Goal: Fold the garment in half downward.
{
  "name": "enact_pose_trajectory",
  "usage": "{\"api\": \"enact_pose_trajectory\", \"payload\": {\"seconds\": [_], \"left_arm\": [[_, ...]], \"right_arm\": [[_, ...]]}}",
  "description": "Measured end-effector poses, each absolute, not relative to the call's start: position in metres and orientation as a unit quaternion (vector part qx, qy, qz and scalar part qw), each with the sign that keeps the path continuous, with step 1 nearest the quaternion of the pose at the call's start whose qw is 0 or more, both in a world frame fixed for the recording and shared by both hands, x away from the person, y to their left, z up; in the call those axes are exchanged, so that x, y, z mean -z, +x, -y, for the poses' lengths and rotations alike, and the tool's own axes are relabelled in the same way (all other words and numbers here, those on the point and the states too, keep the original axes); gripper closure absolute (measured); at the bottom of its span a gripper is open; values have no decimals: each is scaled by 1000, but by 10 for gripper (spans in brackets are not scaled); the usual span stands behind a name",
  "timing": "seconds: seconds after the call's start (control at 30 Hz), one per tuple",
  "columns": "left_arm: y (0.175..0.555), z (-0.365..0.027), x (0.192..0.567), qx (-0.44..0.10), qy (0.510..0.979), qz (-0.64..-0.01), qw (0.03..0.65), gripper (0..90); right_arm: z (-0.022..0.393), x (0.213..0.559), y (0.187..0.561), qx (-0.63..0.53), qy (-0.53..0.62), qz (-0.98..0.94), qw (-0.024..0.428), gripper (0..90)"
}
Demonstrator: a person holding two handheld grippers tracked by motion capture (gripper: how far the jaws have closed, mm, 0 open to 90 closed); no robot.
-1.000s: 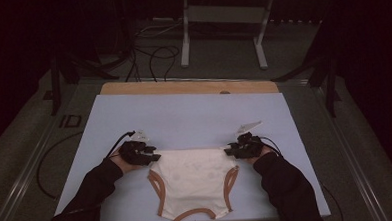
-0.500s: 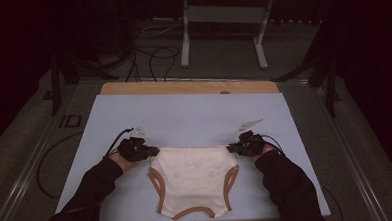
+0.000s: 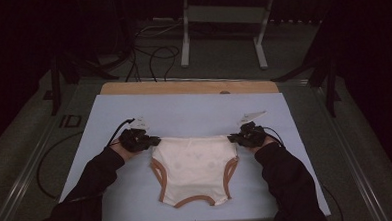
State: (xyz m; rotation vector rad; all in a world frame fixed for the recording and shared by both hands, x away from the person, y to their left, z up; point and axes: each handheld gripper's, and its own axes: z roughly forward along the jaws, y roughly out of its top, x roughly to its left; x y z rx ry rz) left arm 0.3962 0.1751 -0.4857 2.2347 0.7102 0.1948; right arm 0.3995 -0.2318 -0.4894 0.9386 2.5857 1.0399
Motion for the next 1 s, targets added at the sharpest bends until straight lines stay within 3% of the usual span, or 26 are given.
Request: {"api": "enact_pose_trajectory", "payload": {"seconds": [0.57,1.0], "left_arm": [[427,-171,485,-89,867,-311,380,866],[446,-167,495,-93,867,-325,365,866]], "right_arm": [[227,481,431,-338,341,-868,130,865],[226,487,454,-327,373,-860,121,865]]}}
